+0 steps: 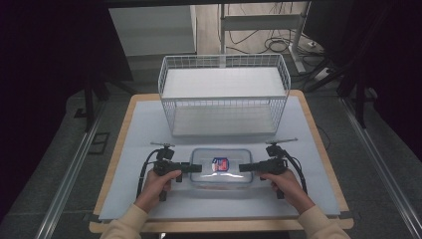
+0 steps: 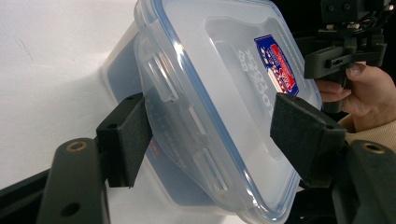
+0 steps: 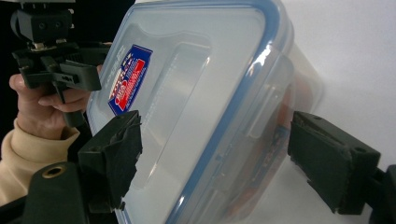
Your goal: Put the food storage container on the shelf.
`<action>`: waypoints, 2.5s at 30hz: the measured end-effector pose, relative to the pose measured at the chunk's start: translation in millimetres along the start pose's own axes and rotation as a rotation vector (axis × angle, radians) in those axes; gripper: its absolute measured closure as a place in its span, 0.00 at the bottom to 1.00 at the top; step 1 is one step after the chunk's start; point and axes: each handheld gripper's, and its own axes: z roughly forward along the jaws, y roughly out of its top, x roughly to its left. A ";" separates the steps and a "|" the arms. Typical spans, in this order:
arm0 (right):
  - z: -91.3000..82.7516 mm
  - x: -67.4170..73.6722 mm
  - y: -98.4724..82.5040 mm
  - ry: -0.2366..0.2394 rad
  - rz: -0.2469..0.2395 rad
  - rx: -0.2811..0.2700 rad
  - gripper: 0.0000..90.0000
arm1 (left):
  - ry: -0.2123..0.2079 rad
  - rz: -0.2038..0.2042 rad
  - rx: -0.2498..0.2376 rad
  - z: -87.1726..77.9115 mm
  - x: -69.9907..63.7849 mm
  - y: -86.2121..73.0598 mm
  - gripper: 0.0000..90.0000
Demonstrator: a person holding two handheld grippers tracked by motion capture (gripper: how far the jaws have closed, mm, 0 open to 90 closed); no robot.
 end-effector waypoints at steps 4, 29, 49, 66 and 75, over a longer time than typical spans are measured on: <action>-2.0 0.6 -0.1 0.000 0.010 0.004 0.25 | 0.004 -0.003 -0.005 0.4 -0.8 -0.2 0.33; -23.1 11.9 -19.2 0.015 -0.071 -0.104 0.53 | 0.025 0.071 -0.087 -11.1 -14.7 -17.9 0.42; -32.2 18.9 -34.0 0.042 -0.112 -0.140 0.61 | 0.017 0.118 -0.137 -20.9 -23.8 -30.9 0.51; -33.0 20.4 -34.8 0.041 -0.104 -0.139 0.61 | 0.019 0.105 -0.149 -22.7 -26.6 -33.3 0.54; -35.6 24.1 -35.0 0.022 -0.108 -0.147 0.61 | 0.041 0.121 -0.161 -24.2 -34.4 -31.6 0.54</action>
